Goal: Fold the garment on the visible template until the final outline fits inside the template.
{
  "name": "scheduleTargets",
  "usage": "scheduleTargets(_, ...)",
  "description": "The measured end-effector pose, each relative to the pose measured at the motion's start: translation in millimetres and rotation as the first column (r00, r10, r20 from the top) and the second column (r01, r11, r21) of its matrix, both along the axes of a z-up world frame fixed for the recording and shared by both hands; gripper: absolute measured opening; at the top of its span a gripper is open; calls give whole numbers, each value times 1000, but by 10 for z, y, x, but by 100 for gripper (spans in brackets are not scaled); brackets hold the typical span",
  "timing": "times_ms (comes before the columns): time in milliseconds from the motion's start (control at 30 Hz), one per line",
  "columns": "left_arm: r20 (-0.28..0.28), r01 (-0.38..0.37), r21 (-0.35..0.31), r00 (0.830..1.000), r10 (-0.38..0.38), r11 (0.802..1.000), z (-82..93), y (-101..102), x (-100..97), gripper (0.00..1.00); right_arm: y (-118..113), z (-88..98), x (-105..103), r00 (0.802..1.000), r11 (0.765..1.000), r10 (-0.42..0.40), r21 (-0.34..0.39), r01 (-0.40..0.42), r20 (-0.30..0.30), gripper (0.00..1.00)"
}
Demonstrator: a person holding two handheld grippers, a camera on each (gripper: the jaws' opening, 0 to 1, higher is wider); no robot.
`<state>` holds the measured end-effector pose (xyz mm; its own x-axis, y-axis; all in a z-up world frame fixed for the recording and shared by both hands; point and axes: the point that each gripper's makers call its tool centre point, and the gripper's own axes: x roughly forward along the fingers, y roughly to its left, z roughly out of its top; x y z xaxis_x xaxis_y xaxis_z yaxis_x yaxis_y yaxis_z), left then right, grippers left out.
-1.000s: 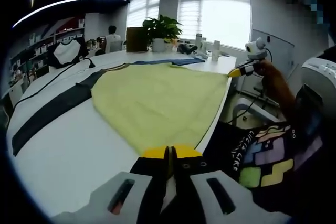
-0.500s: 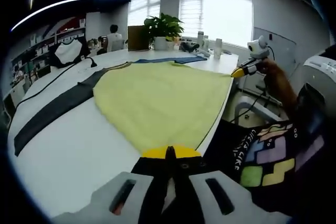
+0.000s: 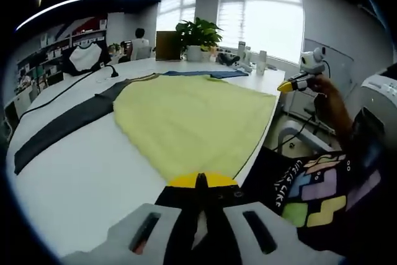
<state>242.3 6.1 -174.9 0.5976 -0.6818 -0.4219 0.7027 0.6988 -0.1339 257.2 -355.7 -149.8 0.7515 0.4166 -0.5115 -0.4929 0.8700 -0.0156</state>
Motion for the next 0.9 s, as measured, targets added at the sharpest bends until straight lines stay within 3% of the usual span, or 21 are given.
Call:
scheduleTargets(133,46,-2,-116,999,8,993,247,-13,21,1,-3,191,42,996,1000,-14,-5,15,92,0)
scheduleTargets(167,56,-1,-112,998,7,994,285,-4,19,1,13,225,32,994,1000,4,-23,-2,108,0)
scheduleTargets(200,77,-4,-116,997,13,993,352,-7,25,1,18,329,77,985,1000,-3,-15,5,173,0)
scheduleTargets(267,111,-9,-131,994,23,991,447,-20,31,1,15,393,39,983,1000,-11,-13,13,185,0)
scheduleTargets(333,132,-2,-156,991,23,988,544,-48,9,1,1,548,82,965,1000,-28,-5,30,262,0)
scheduleTargets(367,139,1,-162,990,21,987,577,-58,-2,1,1,593,78,962,999,-37,11,36,272,0)
scheduleTargets(400,155,4,-164,988,22,986,623,-67,-15,1,-2,660,60,961,996,-64,72,46,268,0)
scheduleTargets(467,185,2,-158,982,28,987,694,-66,-29,1,-25,861,71,943,986,-83,165,30,321,0)
scheduleTargets(533,210,-3,-156,977,36,988,756,-57,-34,1,-105,941,75,938,982,-113,182,55,328,0)
scheduleTargets(833,288,-30,-203,953,89,979,1080,85,-87,1,-368,1316,163,892,990,-137,81,113,430,0)
scheduleTargets(900,305,-44,-224,946,113,974,1162,145,-90,1,-399,1371,184,890,991,-136,73,116,436,0)
